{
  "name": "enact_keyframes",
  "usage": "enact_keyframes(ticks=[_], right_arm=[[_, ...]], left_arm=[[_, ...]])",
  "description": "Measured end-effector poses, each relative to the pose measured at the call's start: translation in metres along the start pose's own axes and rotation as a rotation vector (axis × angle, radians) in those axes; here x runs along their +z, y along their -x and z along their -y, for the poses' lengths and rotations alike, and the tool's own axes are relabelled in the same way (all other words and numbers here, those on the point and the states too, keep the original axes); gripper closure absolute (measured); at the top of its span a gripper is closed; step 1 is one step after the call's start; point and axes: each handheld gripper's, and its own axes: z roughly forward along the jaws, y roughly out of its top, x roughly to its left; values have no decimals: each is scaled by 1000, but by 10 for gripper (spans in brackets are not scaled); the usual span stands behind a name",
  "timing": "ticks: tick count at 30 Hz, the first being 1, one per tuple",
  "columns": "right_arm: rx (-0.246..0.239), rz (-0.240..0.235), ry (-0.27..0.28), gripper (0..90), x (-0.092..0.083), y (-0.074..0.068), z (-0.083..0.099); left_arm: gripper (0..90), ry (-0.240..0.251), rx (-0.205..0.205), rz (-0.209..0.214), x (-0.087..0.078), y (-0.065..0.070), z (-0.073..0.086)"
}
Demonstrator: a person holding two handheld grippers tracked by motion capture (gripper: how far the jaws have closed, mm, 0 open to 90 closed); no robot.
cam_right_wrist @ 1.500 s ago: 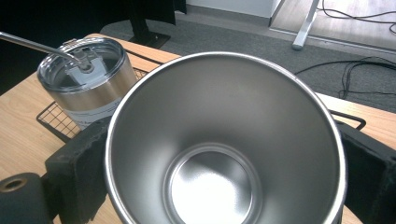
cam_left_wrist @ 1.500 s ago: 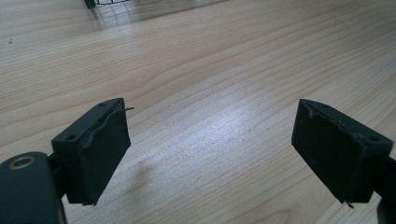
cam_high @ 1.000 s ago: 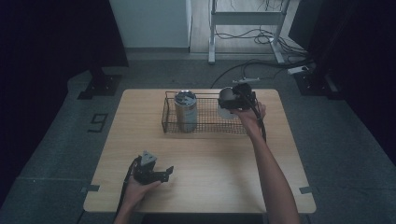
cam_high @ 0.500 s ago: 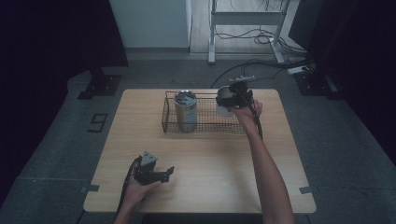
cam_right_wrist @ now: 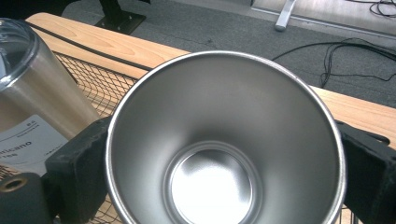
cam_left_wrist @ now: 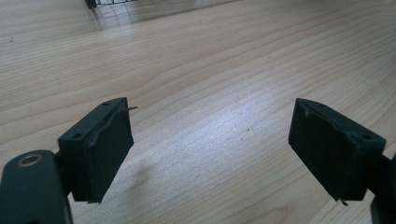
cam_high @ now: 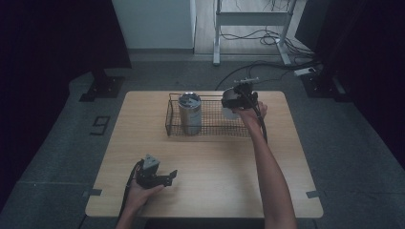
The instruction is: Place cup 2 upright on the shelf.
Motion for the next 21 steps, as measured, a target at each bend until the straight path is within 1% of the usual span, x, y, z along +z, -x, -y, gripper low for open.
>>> enact_keyframes(ticks=[14,21], right_arm=[[9,7,-35,58,17,4,9],[7,8,-49,58,25,3,12]], left_arm=[[140,-7,3,0,1,1,1],[140,-7,1,0,1,0,1]])
